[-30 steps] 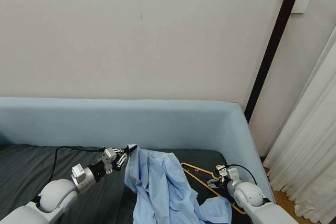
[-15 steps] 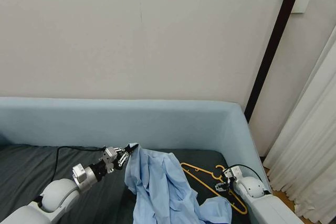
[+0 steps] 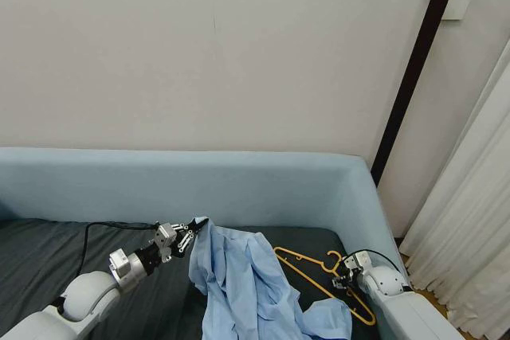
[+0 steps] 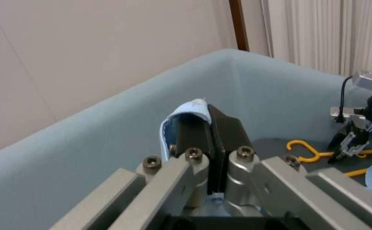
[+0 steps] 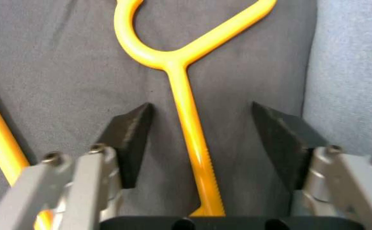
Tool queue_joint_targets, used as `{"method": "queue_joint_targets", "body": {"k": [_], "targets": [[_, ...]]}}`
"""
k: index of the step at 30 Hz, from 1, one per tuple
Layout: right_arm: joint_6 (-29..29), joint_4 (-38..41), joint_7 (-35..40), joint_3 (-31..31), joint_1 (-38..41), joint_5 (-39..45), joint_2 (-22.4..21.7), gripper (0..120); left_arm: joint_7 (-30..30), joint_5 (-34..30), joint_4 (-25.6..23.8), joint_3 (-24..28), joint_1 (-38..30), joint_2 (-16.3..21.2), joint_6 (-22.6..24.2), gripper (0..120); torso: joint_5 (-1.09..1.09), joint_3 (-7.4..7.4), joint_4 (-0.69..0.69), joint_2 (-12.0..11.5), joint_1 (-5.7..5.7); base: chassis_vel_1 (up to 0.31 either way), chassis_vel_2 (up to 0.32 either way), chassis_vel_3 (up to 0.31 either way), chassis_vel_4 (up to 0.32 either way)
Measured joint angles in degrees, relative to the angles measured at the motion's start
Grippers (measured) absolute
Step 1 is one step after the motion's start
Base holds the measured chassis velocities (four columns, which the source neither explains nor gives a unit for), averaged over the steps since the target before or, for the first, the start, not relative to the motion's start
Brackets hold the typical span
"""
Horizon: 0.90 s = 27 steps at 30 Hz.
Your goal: Pick up the clothes from the sofa and hang them on the clothes hanger.
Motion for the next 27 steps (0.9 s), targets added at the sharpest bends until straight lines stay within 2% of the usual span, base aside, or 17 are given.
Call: {"method": "queue_joint_targets", "body": {"k": [1,3,7,9,10,14,18,19,24,27], "targets": [[0.0,0.0,0.0,0.0,0.0,0.0,0.0,59,0.0,0.0,0.0,0.0,0.0,0.0,0.0,0,0.00,0.00,0.00,0.0,0.00,0.000,0.000,0.000,0.000],[0.3,-0.8,-0.6,0.0,0.2,-1.0,0.2,52,0.0,0.0,0.0,0.0,0.0,0.1,0.0,0,0.00,0.00,0.01,0.0,0.00,0.000,0.000,0.000,0.000],[0.4,-1.4,-1.1,0.1,0.3,-2.1,0.4,50,0.1,0.0,0.1,0.0,0.0,0.2,-0.1,0,0.00,-0.01,0.01,0.0,0.00,0.000,0.000,0.000,0.000],[0.4,-0.6,-1.1,-0.1,0.0,-2.1,0.0,38,0.1,-0.1,0.6,0.1,-0.3,0.2,-0.2,0,0.01,0.00,0.01,0.0,0.00,0.000,0.000,0.000,0.000],[0.4,-0.6,-1.1,-0.1,0.0,-2.1,0.0,38,0.1,-0.1,0.6,0.1,-0.3,0.2,-0.2,0,0.01,0.00,0.01,0.0,0.00,0.000,0.000,0.000,0.000],[0.2,0.3,-1.1,-0.6,-0.3,-2.0,-0.6,20,0.1,-0.2,0.9,0.6,-0.9,0.0,-0.3,0,0.01,0.00,-0.02,0.0,0.00,0.000,0.000,0.000,0.000],[0.2,0.4,-1.1,-0.6,-0.4,-2.0,-0.6,11,0.2,-0.2,1.0,0.7,-1.0,-0.1,-0.3,0,0.01,0.00,-0.01,0.0,0.00,0.000,0.000,0.000,0.000],[0.2,0.5,-1.1,-0.6,-0.5,-2.0,-0.7,5,0.2,-0.2,1.1,0.8,-1.1,-0.2,-0.3,0,0.00,0.00,-0.01,0.0,0.00,0.000,0.000,0.000,0.000],[0.8,1.3,-1.0,-0.5,-1.3,-2.1,-1.1,5,0.2,-0.2,1.2,0.8,-1.0,-0.2,-0.5,0,0.00,0.00,-0.01,0.0,0.00,0.000,0.000,0.000,0.000],[2.2,5.2,-0.5,-0.6,-2.9,-1.1,-2.5,5,0.2,-0.4,1.3,0.4,-1.0,0.0,-0.7,0,0.00,0.01,-0.03,0.0,0.01,0.000,0.000,0.000,0.000]]}}
